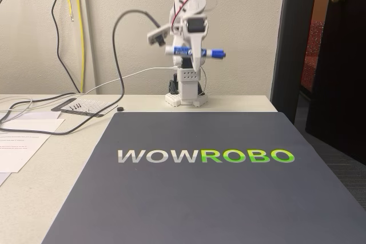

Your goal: Pick up the blue marker.

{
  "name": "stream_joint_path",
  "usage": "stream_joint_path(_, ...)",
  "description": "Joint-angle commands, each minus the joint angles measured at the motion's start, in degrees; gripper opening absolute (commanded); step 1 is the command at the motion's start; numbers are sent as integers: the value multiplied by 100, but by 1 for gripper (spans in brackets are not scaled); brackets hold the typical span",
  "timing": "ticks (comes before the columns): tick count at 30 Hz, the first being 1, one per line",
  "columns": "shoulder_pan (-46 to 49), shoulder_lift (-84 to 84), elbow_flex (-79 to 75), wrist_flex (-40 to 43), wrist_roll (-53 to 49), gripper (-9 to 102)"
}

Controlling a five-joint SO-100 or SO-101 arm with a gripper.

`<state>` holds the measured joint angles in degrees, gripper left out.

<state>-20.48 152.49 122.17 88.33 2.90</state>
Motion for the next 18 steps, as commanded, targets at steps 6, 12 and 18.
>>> stream_joint_path(6, -70, 1011, 1160, -809, 404, 0)
stream_joint_path(12, -70, 1169, 1450, -958, 475, 0)
stream_joint_path(18, 44, 1907, 2171, -1195, 422, 0)
